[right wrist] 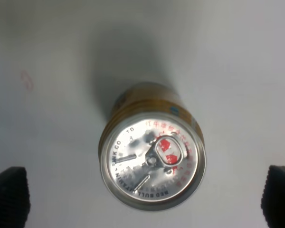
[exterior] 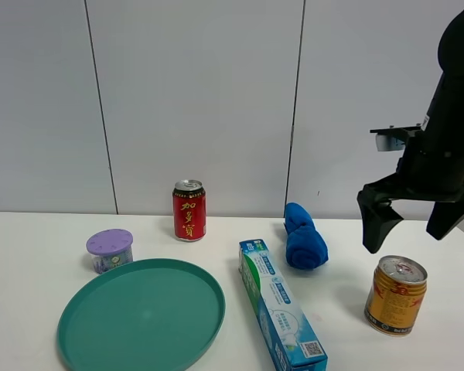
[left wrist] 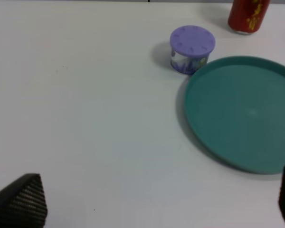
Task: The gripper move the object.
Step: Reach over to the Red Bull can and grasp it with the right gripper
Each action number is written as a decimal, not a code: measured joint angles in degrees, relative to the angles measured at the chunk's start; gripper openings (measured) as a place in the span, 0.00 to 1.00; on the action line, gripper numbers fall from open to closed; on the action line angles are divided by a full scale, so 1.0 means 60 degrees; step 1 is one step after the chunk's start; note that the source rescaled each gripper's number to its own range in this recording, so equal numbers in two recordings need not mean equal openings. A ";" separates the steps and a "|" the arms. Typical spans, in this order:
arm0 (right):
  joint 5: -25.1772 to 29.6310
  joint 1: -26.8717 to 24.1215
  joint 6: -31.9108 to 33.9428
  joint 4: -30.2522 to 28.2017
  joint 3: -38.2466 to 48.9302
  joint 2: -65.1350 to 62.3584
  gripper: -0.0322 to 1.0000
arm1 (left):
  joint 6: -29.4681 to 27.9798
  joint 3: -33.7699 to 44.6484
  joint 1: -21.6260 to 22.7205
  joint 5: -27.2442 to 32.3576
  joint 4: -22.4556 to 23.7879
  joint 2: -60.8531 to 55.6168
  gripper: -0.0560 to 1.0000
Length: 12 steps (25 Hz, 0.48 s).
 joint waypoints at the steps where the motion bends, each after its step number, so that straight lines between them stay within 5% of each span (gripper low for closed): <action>1: 0.0001 0.0000 0.0000 -0.0011 0.0000 0.0000 0.99 | 0.0000 0.0000 0.0000 0.0000 0.0000 0.0000 1.00; 12: -0.0040 0.0000 0.0000 -0.0037 -0.0019 0.0841 0.97 | 0.0000 0.0000 0.0000 0.0000 0.0000 0.0000 1.00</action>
